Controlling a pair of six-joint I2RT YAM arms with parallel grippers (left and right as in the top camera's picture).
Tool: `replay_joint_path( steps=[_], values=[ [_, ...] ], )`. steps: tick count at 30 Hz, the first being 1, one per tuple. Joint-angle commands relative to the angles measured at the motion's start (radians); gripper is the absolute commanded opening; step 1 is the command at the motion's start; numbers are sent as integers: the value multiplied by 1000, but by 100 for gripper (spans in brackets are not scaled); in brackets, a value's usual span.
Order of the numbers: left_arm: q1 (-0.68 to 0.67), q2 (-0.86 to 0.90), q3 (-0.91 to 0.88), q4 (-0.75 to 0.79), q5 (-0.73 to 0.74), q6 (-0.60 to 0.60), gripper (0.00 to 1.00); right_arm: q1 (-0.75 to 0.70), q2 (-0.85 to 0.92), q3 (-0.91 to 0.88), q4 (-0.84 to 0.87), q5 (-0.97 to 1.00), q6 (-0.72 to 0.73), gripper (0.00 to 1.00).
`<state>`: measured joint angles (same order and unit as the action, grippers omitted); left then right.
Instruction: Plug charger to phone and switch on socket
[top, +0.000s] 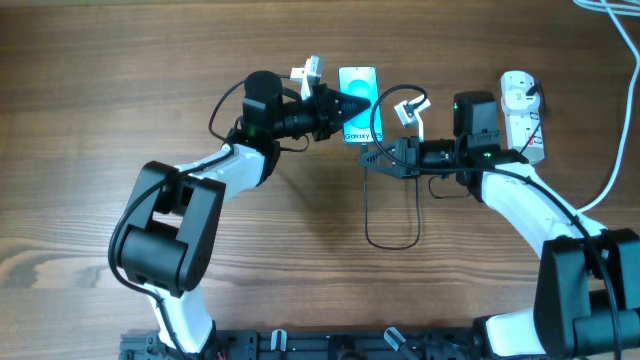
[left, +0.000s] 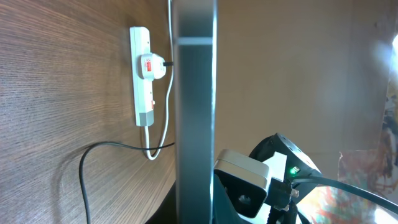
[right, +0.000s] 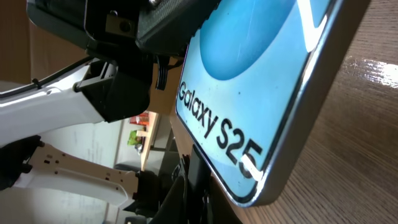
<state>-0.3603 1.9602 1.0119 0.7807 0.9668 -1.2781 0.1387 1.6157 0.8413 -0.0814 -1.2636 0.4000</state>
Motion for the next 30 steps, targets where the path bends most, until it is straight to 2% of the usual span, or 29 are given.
replay_joint_path(
  steps=[1, 15, 16, 17, 20, 25, 30],
  values=[
    [-15, 3, 4, 8, 34, -13, 4, 2, -5, 15, 24, 3, 13, 5],
    [-30, 3, 4, 8, 47, -13, 4, 2, -5, 15, 42, 9, 34, 5],
    [-29, 3, 4, 8, 47, -12, 4, 2, -5, 15, 39, 9, 32, 10],
    [-29, 3, 4, 8, 46, -12, 4, 2, -5, 15, 35, 5, 20, 22],
    [-19, 3, 4, 8, 46, 1, 4, 2, -6, 14, 7, -10, -4, 37],
    [23, 3, 4, -27, 46, 49, 4, 0, -22, 15, -132, -43, -145, 45],
    [57, 3, 4, -157, 45, 184, 4, -3, -108, 15, -278, 107, -246, 51]
  ],
)
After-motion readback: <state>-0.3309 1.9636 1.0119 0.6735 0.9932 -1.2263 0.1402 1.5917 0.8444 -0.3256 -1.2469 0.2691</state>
